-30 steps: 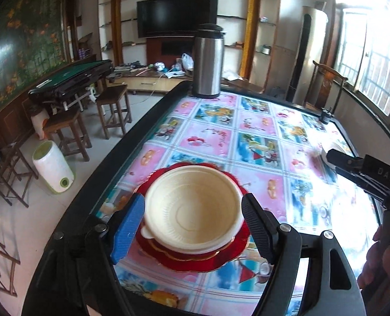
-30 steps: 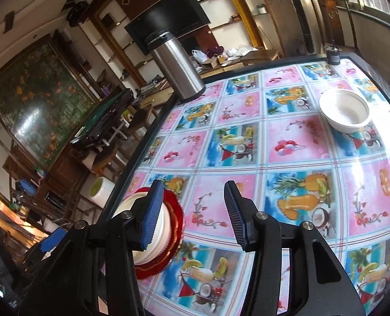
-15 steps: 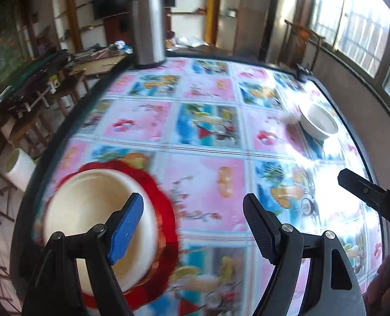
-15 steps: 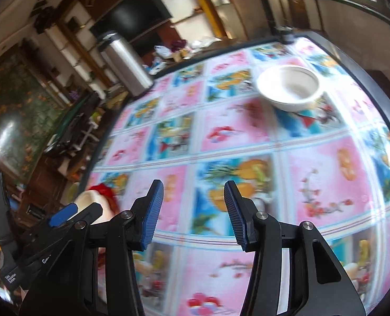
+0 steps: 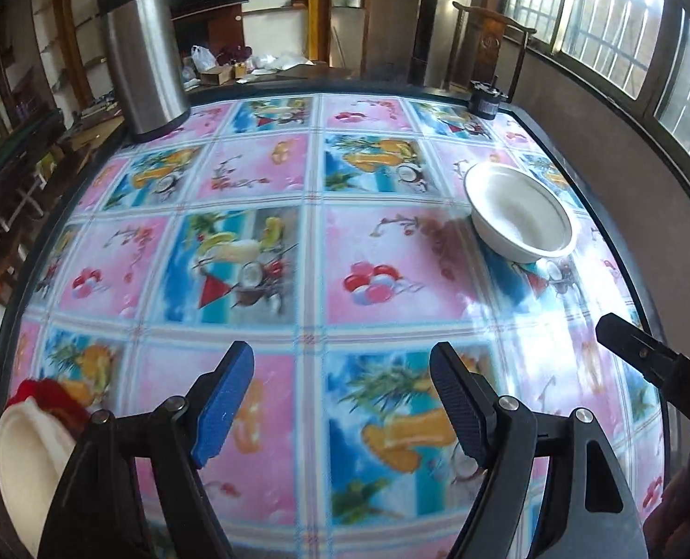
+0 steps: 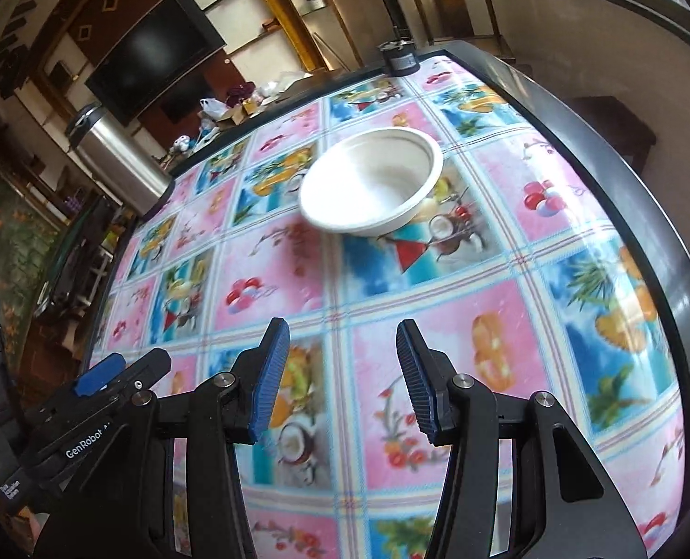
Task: Organize plates and bowls
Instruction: 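Move the left gripper toward the remaining small white bowl, then close the left gripper on the small white bowl's rim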
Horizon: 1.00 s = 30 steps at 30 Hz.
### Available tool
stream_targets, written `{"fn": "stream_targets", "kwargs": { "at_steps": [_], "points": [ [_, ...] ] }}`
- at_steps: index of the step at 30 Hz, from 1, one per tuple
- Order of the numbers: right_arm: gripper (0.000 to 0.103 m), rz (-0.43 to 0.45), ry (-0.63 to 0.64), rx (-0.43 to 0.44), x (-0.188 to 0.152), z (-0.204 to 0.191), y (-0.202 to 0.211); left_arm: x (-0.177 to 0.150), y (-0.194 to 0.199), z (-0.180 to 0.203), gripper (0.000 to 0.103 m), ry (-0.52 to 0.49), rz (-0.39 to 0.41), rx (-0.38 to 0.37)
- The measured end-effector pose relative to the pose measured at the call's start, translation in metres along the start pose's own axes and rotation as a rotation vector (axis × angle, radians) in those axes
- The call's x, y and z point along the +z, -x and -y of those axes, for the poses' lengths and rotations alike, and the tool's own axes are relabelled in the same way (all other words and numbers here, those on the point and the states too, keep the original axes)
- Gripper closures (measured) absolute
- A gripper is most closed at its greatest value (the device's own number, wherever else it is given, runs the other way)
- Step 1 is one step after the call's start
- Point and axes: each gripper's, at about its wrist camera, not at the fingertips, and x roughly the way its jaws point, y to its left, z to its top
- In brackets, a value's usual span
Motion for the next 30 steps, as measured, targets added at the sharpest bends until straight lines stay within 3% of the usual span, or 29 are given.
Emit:
{"fn": "stream_targets", "kwargs": {
  "at_steps": [12,22,30],
  "points": [
    [0.055,-0.001,-0.072,-0.023,0.068,0.036,-0.038,0.073,-0.049,0.053,0.025,-0.026,0.001,-0.057],
    [0.056,-0.018,-0.081,-0.036,0.094,0.051,-0.075,0.095,-0.102,0.077,0.025,-0.005,-0.057,-0.063],
    [0.084,-0.019,-0.068,-0.048,0.102,0.056,-0.092,0.102,-0.119,0.091,0.025,-0.028,-0.093,-0.045]
  ]
}}
